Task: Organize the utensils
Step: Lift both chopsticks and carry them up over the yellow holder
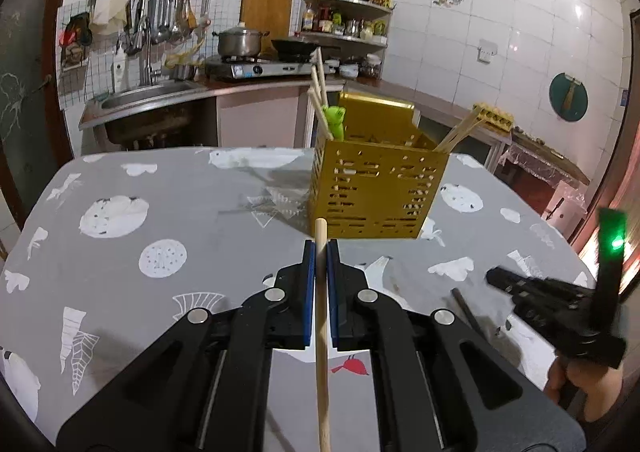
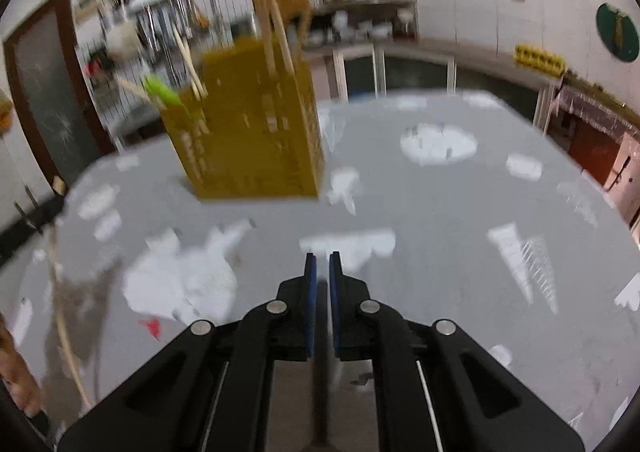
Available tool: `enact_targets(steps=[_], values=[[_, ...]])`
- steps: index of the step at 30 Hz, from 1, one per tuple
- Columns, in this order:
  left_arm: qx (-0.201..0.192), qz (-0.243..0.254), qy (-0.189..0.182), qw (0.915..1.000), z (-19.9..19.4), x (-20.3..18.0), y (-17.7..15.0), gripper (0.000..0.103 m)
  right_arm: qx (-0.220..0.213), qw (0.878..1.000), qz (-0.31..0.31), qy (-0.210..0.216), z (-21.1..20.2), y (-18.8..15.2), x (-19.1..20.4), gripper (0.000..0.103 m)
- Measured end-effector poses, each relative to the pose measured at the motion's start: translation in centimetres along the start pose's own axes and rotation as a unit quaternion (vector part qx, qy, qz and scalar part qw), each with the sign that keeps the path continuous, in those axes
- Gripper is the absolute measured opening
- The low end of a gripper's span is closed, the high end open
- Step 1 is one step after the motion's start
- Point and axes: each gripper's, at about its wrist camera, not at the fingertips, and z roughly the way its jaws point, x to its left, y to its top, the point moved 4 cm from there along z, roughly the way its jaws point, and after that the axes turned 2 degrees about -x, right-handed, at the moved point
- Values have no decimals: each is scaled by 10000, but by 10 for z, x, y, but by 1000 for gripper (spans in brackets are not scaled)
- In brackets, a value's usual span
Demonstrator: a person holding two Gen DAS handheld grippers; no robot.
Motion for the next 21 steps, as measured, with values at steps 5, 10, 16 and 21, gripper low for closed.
enact_targets(steps=[5, 10, 16, 21], values=[[420, -93, 104, 9990, 22, 9, -4, 5, 386, 9991, -59, -176, 23, -13, 0, 7], [691, -97, 145, 9975, 40, 16, -8, 5, 359, 9989, -102, -293, 23, -12, 0, 52], [942, -150, 149, 9953, 59, 20, -15, 5, 502, 9976, -343, -334, 33, -9, 7, 37], [1008, -150, 158, 9947, 64, 22, -16, 5, 778, 9955, -391, -383, 50, -14, 12, 30]])
